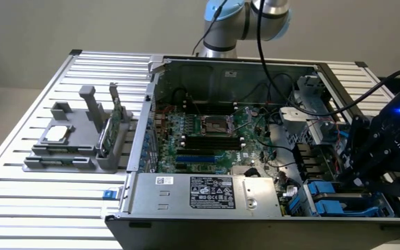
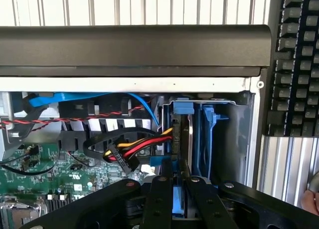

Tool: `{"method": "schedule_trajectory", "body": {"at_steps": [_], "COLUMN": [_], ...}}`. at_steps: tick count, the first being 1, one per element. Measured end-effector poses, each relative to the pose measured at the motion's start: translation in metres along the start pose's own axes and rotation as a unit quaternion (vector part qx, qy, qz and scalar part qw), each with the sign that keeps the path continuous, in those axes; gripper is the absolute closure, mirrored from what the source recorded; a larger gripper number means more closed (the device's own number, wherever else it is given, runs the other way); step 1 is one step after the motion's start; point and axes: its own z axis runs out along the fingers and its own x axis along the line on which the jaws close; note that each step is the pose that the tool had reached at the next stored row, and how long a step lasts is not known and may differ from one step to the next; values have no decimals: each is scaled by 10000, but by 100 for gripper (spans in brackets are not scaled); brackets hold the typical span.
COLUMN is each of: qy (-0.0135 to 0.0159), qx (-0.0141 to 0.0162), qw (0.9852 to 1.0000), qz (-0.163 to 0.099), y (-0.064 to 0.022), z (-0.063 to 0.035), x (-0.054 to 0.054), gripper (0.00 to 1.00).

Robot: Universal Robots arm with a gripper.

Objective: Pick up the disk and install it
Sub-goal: 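Insert the second disk wire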

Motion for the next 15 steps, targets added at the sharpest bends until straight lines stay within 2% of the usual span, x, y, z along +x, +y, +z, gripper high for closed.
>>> {"method": "schedule_trajectory", "body": {"at_steps": [6, 13, 14, 15], "qy": [41, 54, 53, 52], "qx": [-1, -1, -1, -1], "qw": [10000, 10000, 10000, 10000], "qz": [-3, -4, -4, -4], "y": [2, 1, -1, -5], "z": [21, 5, -17, -45], "x": [-25, -33, -32, -32], "gripper": [84, 82, 75, 75]}}
